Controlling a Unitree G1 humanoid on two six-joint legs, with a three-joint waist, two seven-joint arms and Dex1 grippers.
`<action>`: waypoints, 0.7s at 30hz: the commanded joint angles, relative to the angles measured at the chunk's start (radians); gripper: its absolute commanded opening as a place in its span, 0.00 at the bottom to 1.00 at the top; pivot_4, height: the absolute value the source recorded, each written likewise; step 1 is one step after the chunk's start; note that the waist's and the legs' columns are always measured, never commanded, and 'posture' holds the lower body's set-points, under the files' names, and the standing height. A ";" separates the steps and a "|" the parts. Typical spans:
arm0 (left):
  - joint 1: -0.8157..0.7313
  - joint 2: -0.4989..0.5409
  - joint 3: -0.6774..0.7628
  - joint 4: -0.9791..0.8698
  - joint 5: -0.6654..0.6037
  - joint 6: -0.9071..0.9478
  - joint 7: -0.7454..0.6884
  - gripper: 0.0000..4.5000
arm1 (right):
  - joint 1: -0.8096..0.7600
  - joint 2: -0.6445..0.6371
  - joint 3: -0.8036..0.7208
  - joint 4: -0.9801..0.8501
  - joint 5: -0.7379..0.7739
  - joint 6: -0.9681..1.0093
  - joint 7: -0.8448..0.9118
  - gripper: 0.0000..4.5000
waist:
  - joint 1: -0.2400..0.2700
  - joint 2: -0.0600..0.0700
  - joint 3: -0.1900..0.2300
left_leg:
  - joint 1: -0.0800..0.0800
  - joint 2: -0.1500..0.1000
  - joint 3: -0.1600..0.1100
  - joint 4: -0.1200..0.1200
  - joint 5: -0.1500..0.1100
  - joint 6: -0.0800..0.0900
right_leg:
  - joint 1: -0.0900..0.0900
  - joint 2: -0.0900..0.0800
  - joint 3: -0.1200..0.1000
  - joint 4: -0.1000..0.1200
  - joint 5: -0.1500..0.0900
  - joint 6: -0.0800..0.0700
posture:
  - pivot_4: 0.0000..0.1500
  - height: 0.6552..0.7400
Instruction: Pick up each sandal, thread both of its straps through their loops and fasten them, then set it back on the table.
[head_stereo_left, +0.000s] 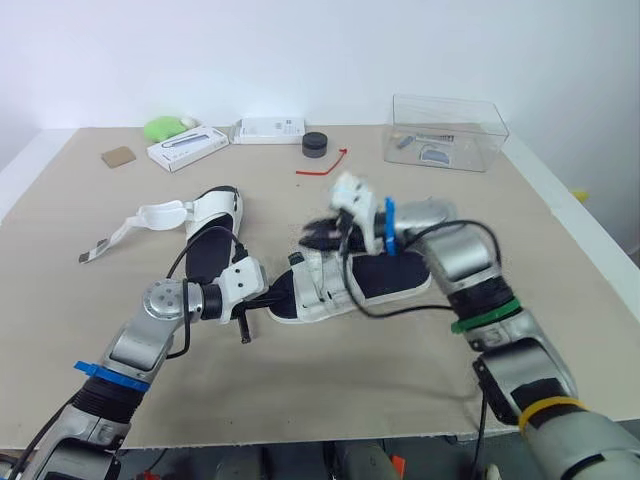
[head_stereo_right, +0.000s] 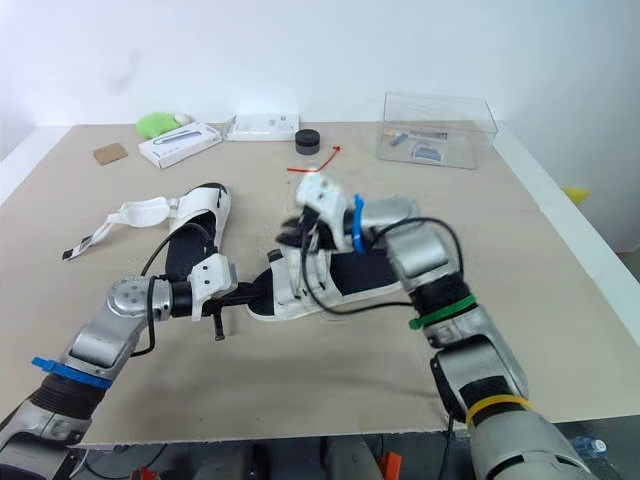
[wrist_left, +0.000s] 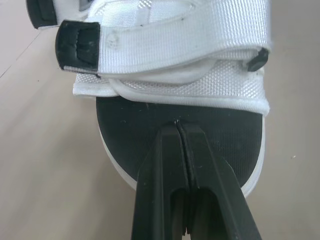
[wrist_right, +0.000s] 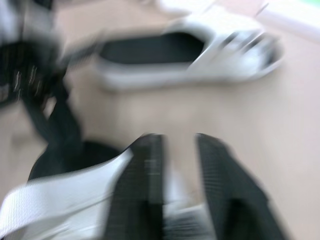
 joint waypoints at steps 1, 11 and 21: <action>0.008 0.005 0.053 -0.066 -0.082 0.044 -0.021 0.06 | 0.006 -0.094 -0.075 0.109 0.003 -0.174 0.093 0.74 | 0.002 0.000 0.000 | 0.000 0.000 -0.001 0.000 -0.001 0.000 | 0.000 0.000 0.000 -0.001 0.000 0.000 | 1.00 0.84; 0.097 0.079 0.185 -0.283 -0.290 0.165 -0.059 0.98 | 0.062 -0.144 -0.057 0.484 -0.072 -0.524 0.284 1.00 | -0.013 0.002 0.003 | -0.002 0.001 0.003 -0.002 -0.004 0.002 | -0.003 0.000 0.003 -0.002 -0.001 0.000 | 1.00 0.84; 0.227 0.137 0.270 -0.447 -0.410 0.232 -0.046 0.98 | 0.053 0.021 -0.051 0.459 -0.067 -0.528 0.266 1.00 | -0.003 0.002 0.003 | -0.001 0.001 0.001 -0.001 -0.002 -0.002 | -0.002 0.001 0.002 -0.001 -0.001 0.000 | 1.00 0.84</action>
